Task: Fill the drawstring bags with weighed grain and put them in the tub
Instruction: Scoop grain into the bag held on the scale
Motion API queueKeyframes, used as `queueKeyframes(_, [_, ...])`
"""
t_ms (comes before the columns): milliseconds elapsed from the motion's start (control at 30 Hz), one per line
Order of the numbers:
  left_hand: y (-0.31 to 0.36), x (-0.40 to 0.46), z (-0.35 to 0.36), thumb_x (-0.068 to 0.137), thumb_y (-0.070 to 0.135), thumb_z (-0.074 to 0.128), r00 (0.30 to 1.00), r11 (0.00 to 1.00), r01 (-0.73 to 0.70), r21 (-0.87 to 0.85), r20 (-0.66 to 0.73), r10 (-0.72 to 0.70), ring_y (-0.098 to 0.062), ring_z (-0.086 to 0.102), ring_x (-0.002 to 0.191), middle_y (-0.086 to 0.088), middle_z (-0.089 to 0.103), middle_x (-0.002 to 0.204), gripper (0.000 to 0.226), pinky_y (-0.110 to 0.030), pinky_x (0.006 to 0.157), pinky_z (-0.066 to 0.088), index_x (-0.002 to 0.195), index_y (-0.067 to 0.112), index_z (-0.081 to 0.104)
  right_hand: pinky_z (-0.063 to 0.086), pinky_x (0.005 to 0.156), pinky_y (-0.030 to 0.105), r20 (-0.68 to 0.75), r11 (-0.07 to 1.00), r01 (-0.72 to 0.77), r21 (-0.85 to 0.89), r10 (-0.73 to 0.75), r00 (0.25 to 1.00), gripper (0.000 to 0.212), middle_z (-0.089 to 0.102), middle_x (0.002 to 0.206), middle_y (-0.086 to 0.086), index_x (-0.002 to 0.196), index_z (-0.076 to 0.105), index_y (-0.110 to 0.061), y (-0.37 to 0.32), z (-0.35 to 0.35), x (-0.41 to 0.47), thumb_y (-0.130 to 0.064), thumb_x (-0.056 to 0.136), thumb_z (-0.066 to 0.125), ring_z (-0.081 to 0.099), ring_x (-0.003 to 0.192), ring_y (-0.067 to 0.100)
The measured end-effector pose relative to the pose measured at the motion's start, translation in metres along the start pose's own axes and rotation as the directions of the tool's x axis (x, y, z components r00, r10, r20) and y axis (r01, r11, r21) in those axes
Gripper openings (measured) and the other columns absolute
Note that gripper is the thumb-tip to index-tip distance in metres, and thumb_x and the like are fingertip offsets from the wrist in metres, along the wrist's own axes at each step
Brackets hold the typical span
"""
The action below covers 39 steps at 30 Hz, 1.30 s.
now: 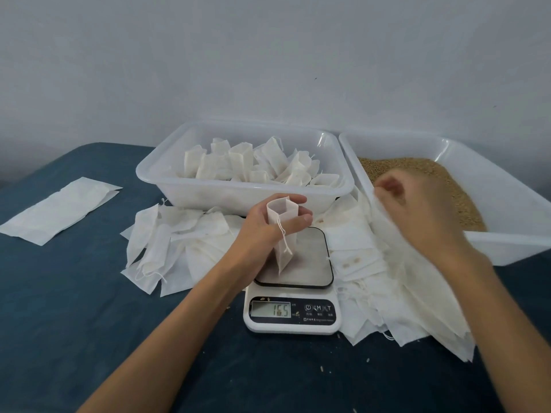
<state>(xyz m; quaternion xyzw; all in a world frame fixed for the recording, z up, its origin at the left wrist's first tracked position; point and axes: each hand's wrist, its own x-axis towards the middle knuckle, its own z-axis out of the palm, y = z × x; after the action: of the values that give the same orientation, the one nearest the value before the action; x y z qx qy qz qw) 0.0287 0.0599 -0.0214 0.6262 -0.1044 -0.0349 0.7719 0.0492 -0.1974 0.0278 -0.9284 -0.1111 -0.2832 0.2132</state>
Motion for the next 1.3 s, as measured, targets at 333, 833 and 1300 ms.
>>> queueKeyframes(333, [-0.004, -0.001, 0.001, 0.101, 0.028, 0.064, 0.997, 0.995, -0.075, 0.071, 0.023, 0.073, -0.021, 0.073, 0.103, -0.011, 0.077, 0.108, 0.019, -0.031, 0.088, 0.052, 0.113, 0.018, 0.076, 0.053, 0.066, 0.041, 0.198, 0.882, 0.027, 0.471, -0.136, 0.971, 0.005, 0.066, 0.068, -0.009, 0.091, 0.071, -0.028, -0.050, 0.034, -0.044, -0.025, 0.095, 0.070, 0.063, 0.062, 0.017])
queueKeyframes(833, [-0.001, 0.001, 0.002, 0.085, 0.025, 0.079, 0.998, 0.997, -0.057, 0.059, 0.014, 0.056, -0.024, 0.074, 0.105, -0.013, 0.077, 0.114, 0.031, -0.029, 0.089, 0.050, 0.115, 0.020, 0.075, 0.051, 0.067, 0.033, 0.216, 0.861, -0.004, 0.508, -0.122, 0.969, 0.007, 0.067, 0.067, -0.009, 0.089, 0.072, -0.028, -0.047, 0.039, -0.047, -0.023, 0.094, 0.071, 0.062, 0.063, 0.016])
queueKeyframes(1300, [-0.004, 0.001, 0.001, 0.086, 0.025, 0.077, 0.997, 0.994, -0.072, 0.088, 0.001, 0.073, -0.031, 0.073, 0.106, -0.017, 0.076, 0.110, 0.028, -0.030, 0.089, 0.052, 0.113, 0.016, 0.075, 0.051, 0.067, 0.032, 0.214, 0.865, 0.008, 0.502, -0.133, 0.968, 0.007, 0.068, 0.068, -0.010, 0.090, 0.072, -0.028, -0.047, 0.041, -0.048, -0.023, 0.094, 0.071, 0.063, 0.064, 0.015])
